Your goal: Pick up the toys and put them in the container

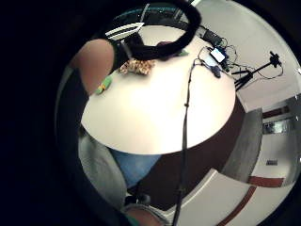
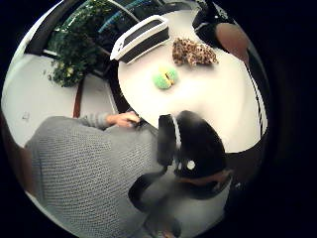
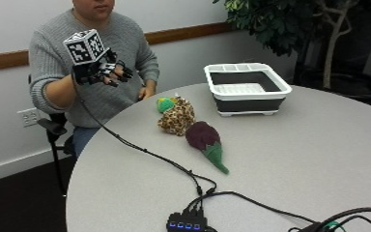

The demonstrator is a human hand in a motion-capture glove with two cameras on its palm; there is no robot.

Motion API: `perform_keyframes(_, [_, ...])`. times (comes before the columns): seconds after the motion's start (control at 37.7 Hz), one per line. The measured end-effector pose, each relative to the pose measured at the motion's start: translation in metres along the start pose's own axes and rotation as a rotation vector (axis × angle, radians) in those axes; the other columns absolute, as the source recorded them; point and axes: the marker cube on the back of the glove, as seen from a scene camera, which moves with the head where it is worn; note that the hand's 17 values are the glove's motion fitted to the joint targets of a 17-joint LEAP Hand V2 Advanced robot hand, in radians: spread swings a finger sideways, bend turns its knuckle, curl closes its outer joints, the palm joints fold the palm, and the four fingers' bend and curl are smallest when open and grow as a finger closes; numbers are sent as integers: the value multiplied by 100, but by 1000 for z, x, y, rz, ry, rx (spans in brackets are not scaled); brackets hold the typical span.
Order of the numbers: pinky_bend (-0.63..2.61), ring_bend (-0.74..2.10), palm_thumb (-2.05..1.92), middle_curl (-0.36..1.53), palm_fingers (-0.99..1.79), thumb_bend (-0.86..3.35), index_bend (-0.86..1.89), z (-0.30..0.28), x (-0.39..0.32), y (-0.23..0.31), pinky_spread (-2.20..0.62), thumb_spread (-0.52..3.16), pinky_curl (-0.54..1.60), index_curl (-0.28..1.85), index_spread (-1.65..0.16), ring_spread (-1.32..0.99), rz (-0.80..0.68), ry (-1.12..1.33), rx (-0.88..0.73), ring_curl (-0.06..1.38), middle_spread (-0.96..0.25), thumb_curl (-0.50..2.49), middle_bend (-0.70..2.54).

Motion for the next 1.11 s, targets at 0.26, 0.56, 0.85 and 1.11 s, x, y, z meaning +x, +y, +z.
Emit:
perform_keyframes(0.26, [53, 43, 3, 7, 47, 6, 20, 1, -6, 0, -1, 108, 19, 14, -27, -25, 4, 16, 8, 12, -19, 6, 18])
perform_keyframes(0.56, [56, 63, 2, 11, 51, 6, 15, 24, -50, -70, -3, 138, 23, 17, -33, -35, -71, -99, 25, 19, -23, 13, 17])
perform_keyframes(0.85, [67, 90, 2, 17, 50, 5, 9, 83, -78, -143, -11, 148, 28, 12, -35, -41, -68, 32, -78, 28, -25, 18, 24])
perform_keyframes(1.11, [83, 105, 6, 21, 52, 5, 8, 175, -79, -131, -21, 147, 33, 8, -35, -43, -11, 115, -244, 34, -27, 23, 26])
